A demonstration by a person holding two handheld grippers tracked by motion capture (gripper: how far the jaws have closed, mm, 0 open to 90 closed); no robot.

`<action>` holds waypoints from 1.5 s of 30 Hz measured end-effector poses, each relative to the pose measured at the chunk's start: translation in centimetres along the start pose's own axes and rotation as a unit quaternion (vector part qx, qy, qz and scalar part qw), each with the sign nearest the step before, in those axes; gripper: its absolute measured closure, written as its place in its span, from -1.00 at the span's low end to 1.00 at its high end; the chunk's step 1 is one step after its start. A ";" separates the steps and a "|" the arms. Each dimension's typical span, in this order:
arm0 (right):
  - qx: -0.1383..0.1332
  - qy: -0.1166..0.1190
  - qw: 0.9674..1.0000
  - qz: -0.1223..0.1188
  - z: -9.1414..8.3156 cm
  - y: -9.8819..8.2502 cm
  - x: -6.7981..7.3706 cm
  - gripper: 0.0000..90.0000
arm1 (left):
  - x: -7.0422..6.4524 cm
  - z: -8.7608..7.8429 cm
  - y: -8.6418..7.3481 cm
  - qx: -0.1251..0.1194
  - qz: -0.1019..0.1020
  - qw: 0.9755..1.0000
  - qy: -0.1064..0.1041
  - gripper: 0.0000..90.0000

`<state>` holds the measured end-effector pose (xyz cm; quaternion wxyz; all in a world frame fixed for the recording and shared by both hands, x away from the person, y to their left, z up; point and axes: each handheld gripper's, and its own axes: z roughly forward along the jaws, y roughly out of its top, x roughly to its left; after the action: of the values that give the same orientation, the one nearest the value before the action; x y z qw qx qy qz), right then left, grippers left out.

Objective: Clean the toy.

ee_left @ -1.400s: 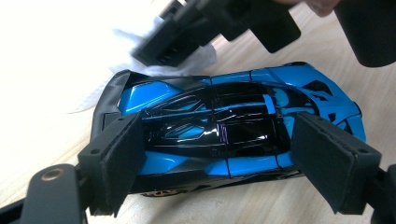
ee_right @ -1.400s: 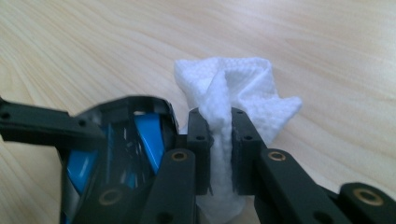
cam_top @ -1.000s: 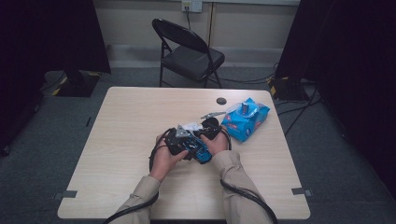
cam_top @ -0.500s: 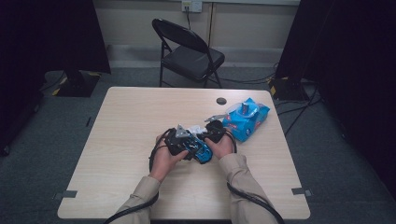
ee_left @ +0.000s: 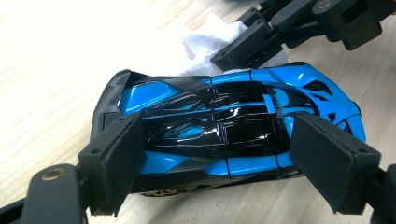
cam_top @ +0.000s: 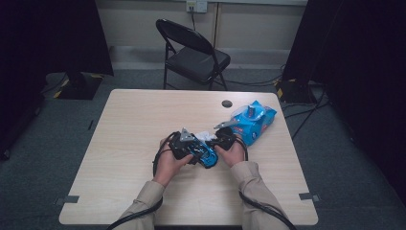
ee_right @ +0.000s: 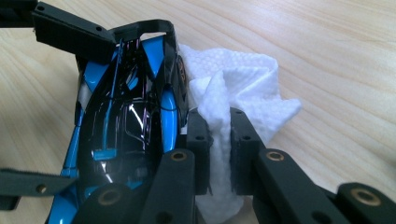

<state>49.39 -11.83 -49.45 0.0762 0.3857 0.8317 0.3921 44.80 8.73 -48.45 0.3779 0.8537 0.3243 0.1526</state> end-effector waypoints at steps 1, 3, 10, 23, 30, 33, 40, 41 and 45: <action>0.000 0.001 1.000 0.000 -0.1 -0.1 -0.1 0.81 | 0.0 0.0 0.0 0.000 0.000 1.000 0.000 -0.60; -0.002 0.001 1.000 0.000 -0.2 -0.2 -0.2 0.81 | 0.0 0.0 0.0 -0.003 -0.001 1.000 0.002 -0.60; 0.001 0.001 1.000 -0.007 -0.9 -0.8 -0.5 0.81 | 0.0 0.0 0.0 -0.001 0.000 1.000 0.002 -0.60; 0.002 0.005 1.000 -0.017 -2.3 -2.0 -0.9 0.81 | 0.0 0.0 0.1 0.005 -0.002 1.000 -0.001 -0.60; -0.001 0.008 1.000 -0.026 -3.0 -2.8 -0.8 0.81 | 0.0 0.0 0.2 0.006 -0.003 1.000 -0.001 -0.60; -0.003 0.010 1.000 -0.022 -3.4 -3.2 -0.8 0.81 | 0.0 0.0 0.3 0.009 -0.004 1.000 -0.001 -0.60; -0.008 0.013 1.000 -0.020 -4.2 -4.1 -0.7 0.80 | -0.1 0.0 0.3 0.009 -0.005 1.000 0.000 -0.60; -0.009 0.014 1.000 -0.020 -4.3 -4.2 -0.7 0.80 | -0.1 0.0 0.3 0.011 -0.005 1.000 0.000 -0.60; -0.006 0.012 1.000 -0.026 -4.7 -4.6 -0.5 0.80 | -0.1 0.1 0.4 0.012 -0.005 1.000 0.001 -0.60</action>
<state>45.03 -16.77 -49.58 0.0787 0.3582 0.8399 0.4000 44.89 8.43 -48.22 0.3684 0.8562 0.3307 0.1475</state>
